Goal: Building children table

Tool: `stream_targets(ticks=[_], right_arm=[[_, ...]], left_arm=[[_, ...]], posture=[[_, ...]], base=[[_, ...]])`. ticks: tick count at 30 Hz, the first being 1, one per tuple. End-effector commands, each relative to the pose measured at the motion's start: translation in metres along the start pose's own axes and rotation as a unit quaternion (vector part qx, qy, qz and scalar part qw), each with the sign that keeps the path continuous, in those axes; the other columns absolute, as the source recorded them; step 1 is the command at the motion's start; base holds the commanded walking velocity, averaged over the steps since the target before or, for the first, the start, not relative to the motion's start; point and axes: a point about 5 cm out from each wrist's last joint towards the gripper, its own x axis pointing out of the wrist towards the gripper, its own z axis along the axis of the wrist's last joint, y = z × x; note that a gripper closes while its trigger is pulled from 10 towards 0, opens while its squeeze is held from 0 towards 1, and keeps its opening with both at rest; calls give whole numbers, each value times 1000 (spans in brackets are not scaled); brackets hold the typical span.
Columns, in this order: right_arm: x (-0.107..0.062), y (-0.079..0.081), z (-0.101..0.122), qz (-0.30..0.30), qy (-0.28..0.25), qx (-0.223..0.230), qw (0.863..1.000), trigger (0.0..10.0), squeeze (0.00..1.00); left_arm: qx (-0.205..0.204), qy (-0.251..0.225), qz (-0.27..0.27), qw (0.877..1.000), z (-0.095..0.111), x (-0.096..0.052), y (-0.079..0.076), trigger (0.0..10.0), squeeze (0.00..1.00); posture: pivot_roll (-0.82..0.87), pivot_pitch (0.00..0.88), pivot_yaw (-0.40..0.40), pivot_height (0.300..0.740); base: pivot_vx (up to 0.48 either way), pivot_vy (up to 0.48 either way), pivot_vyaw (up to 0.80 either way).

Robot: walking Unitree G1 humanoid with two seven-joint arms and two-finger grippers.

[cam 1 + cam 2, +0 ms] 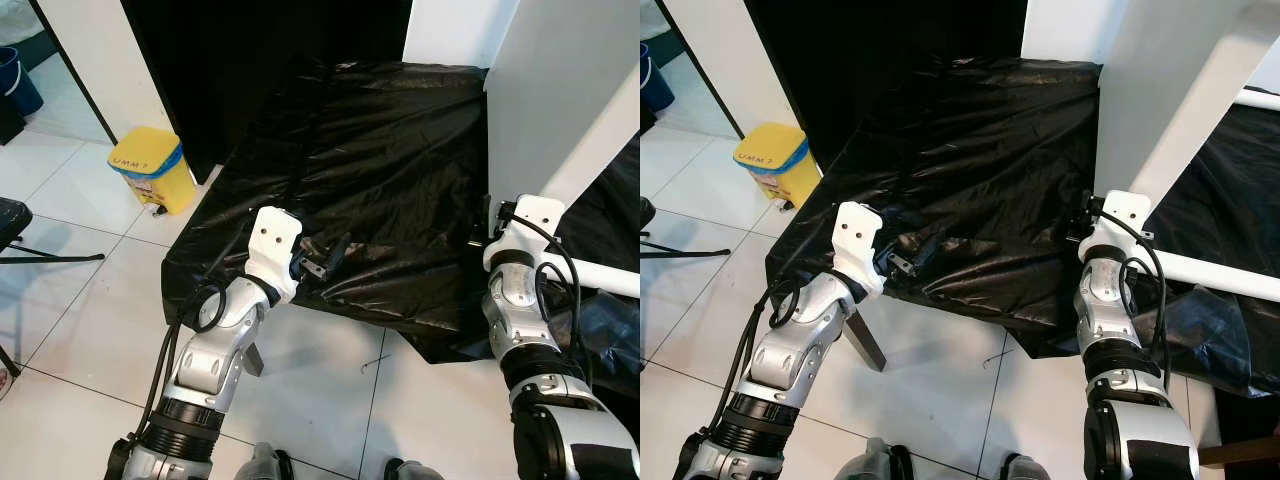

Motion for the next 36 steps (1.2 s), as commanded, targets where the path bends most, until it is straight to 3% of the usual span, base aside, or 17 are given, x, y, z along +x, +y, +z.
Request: stream_targets(ticks=[1,8,9,11,12,20,24,34,36], right_arm=[[1,1,-2,6,7,0,1000,10000,0],[0,2,-5,13,13,-4,1000,10000,0],[0,3,-6,18,17,-3,1000,6980,0],[0,3,-6,18,17,-3,1000,6980,0],[0,6,-7,28,20,-1,999,0,0],[-3,18,-7,75,20,13,997,0,0],[-14,40,-8,130,15,32,991,0,0],[-28,60,-10,182,13,54,982,0,0],[-35,73,-10,214,10,63,975,0,0]], left_arm=[[-5,0,-7,1000,1,-2,-2,10000,0],[-6,1,-7,1000,1,-2,-2,10000,0],[-6,1,-7,1000,1,-2,-2,10000,0],[-6,1,-7,1000,1,-2,-2,10000,0],[-6,0,-7,1000,1,-1,-2,10000,0],[-4,-2,-10,1000,4,-1,-1,10000,0],[3,-11,-10,1000,11,1,4,10000,0],[5,-21,-20,1000,19,2,2,10000,0],[7,-23,-31,999,22,1,-1,10000,0]], posture=[[46,161,24,740],[47,163,24,740],[48,164,26,740],[48,164,26,740],[48,164,27,740],[48,161,29,740],[53,161,24,740],[57,166,22,740],[59,168,17,740]], base=[[0,0,0],[0,0,0],[0,0,0],[0,0,0],[0,0,0],[0,0,0],[0,0,0],[0,0,0],[0,0,0]])
